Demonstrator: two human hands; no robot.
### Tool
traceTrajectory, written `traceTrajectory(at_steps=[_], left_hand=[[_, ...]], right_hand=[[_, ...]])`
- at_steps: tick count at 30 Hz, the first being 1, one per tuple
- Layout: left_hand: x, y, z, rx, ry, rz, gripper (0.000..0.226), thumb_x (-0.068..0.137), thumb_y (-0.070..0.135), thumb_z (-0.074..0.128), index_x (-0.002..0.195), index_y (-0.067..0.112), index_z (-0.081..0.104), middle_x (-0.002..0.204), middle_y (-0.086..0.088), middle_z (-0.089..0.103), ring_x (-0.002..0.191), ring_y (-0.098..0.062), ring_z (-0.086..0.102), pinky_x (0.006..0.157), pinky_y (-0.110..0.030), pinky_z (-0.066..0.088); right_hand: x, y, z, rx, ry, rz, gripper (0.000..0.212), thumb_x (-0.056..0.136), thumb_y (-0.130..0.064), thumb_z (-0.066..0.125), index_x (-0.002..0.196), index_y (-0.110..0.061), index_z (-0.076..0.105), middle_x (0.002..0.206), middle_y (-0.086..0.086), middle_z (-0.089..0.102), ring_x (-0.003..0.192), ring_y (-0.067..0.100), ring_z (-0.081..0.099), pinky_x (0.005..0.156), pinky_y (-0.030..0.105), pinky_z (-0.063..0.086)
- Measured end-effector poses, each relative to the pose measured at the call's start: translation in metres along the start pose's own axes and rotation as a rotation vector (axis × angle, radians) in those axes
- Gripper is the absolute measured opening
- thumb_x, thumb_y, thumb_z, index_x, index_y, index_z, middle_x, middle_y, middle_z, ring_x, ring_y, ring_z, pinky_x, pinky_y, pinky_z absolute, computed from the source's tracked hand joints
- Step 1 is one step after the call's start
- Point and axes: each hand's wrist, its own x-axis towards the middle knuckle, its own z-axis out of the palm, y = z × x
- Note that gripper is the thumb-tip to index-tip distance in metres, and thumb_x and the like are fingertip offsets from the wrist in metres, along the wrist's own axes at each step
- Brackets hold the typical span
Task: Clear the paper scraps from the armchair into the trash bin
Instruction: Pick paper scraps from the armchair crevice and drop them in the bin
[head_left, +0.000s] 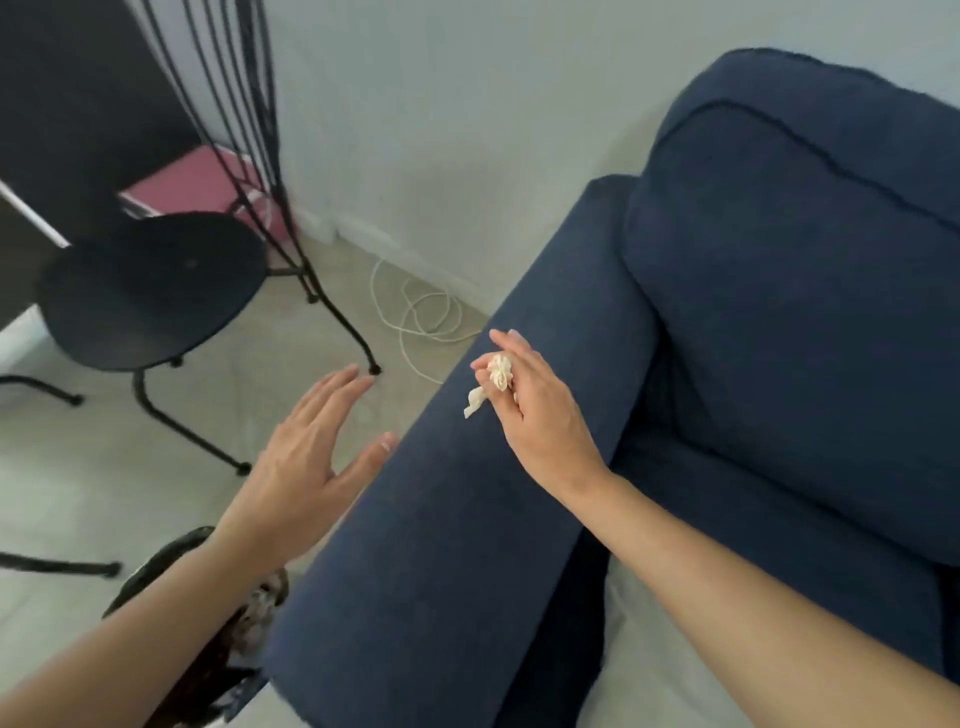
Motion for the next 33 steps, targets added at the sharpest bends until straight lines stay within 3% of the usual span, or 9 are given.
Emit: traceTrajectory(at_steps=[3,9,14,18,21,24,28,33], left_hand=[[-0.039,-0.056,-0.043,-0.001,0.063,-0.123,0.068,0.092,0.057,0.049,0.151,0.024,0.037,0.161,0.005,0.028,0.149,-0.012,0.019,0.118,-0.041,0.023],[-0.130,-0.156,-0.093,-0.015,0.114,-0.333,0.068,0.093,0.059,0.047,0.152,0.027,0.034,0.162,0.007,0.025,0.148,-0.013,0.022,0.115,-0.034,0.019],[-0.203,-0.221,-0.101,-0.064,0.155,-0.467,0.067,0.093,0.059,0.046,0.152,0.029,0.033,0.161,0.011,0.025,0.149,-0.008,0.018,0.117,-0.039,0.024],[-0.245,-0.255,-0.101,-0.103,0.172,-0.527,0.066,0.094,0.062,0.044,0.150,0.030,0.035,0.160,0.012,0.028,0.143,-0.018,0.036,0.112,-0.046,0.036],[-0.264,-0.276,-0.097,-0.113,0.194,-0.531,0.070,0.091,0.066,0.042,0.150,0.028,0.036,0.159,0.011,0.032,0.146,-0.008,0.027,0.116,-0.039,0.030],[-0.277,-0.291,-0.093,-0.120,0.205,-0.546,0.070,0.090,0.065,0.044,0.149,0.027,0.038,0.159,0.010,0.033,0.147,-0.006,0.025,0.115,-0.032,0.026],[-0.283,-0.304,-0.091,-0.143,0.225,-0.567,0.069,0.090,0.063,0.046,0.148,0.027,0.039,0.159,0.010,0.032,0.147,-0.006,0.025,0.113,-0.029,0.026],[-0.285,-0.310,-0.090,-0.141,0.237,-0.562,0.069,0.091,0.062,0.047,0.148,0.026,0.039,0.159,0.010,0.032,0.147,-0.003,0.021,0.113,-0.028,0.024]], right_hand=[[0.012,-0.058,0.057,-0.010,-0.105,-0.075,0.041,0.108,-0.035,0.043,0.132,-0.010,0.063,0.157,0.002,0.048,0.155,0.016,0.027,0.123,0.044,0.030],[0.001,-0.143,0.184,0.017,-0.261,-0.224,0.034,0.106,-0.031,0.048,0.131,-0.011,0.061,0.148,0.007,0.057,0.152,0.021,0.034,0.120,0.050,0.033],[-0.028,-0.177,0.280,-0.010,-0.413,-0.277,0.033,0.108,-0.034,0.045,0.130,-0.015,0.061,0.157,0.002,0.048,0.153,0.014,0.029,0.126,0.046,0.021],[-0.048,-0.186,0.327,-0.019,-0.499,-0.252,0.045,0.105,-0.047,0.041,0.128,-0.015,0.062,0.159,-0.002,0.044,0.151,0.008,0.027,0.127,0.043,0.019],[-0.058,-0.182,0.351,-0.054,-0.539,-0.233,0.052,0.098,-0.058,0.048,0.131,-0.018,0.059,0.160,-0.003,0.042,0.150,0.006,0.026,0.127,0.045,0.018],[-0.067,-0.175,0.369,-0.090,-0.591,-0.218,0.075,0.088,-0.065,0.062,0.147,-0.021,0.046,0.164,-0.006,0.034,0.152,0.005,0.021,0.128,0.041,0.010],[-0.074,-0.167,0.379,-0.145,-0.681,-0.187,0.110,0.081,-0.067,0.070,0.163,-0.021,0.014,0.172,-0.004,0.014,0.148,-0.005,0.001,0.127,0.038,-0.002],[-0.078,-0.162,0.386,-0.190,-0.661,-0.181,0.119,0.080,-0.067,0.073,0.164,-0.018,0.004,0.173,0.000,0.009,0.147,-0.003,-0.004,0.127,0.042,-0.003]])
